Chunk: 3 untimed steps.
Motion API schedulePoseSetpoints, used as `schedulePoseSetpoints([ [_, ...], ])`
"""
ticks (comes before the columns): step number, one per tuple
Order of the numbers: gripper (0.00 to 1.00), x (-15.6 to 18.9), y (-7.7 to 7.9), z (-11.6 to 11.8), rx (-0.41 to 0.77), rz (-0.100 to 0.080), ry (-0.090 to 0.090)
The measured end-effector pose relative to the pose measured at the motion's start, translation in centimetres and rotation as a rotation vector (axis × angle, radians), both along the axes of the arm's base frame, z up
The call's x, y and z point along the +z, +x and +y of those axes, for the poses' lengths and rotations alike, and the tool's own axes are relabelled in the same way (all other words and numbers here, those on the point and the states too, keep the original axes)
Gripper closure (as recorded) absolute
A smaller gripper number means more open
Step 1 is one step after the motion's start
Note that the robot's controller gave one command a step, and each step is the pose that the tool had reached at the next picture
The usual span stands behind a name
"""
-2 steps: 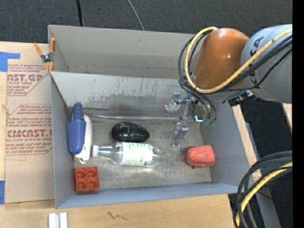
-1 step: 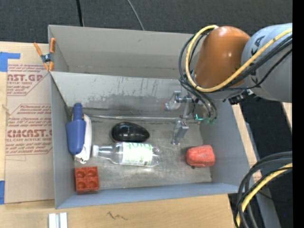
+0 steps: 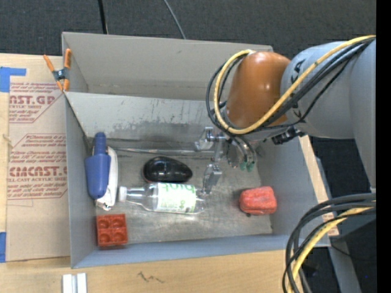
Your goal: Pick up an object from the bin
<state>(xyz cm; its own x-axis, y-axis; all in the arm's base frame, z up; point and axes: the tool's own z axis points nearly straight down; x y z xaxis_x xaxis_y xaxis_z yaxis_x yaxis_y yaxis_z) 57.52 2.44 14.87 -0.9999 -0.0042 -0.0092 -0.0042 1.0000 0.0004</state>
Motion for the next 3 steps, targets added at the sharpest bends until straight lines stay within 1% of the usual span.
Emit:
schedulePoseSetpoints([
  [1,0.00,-1.6,-3.4,3.5,0.147,0.022,-0.005],
  [2,0.00,-0.8,-3.8,4.3,0.201,0.014,-0.002],
  [3,0.00,-0.5,-4.7,4.6,0.337,0.017,-0.001],
])
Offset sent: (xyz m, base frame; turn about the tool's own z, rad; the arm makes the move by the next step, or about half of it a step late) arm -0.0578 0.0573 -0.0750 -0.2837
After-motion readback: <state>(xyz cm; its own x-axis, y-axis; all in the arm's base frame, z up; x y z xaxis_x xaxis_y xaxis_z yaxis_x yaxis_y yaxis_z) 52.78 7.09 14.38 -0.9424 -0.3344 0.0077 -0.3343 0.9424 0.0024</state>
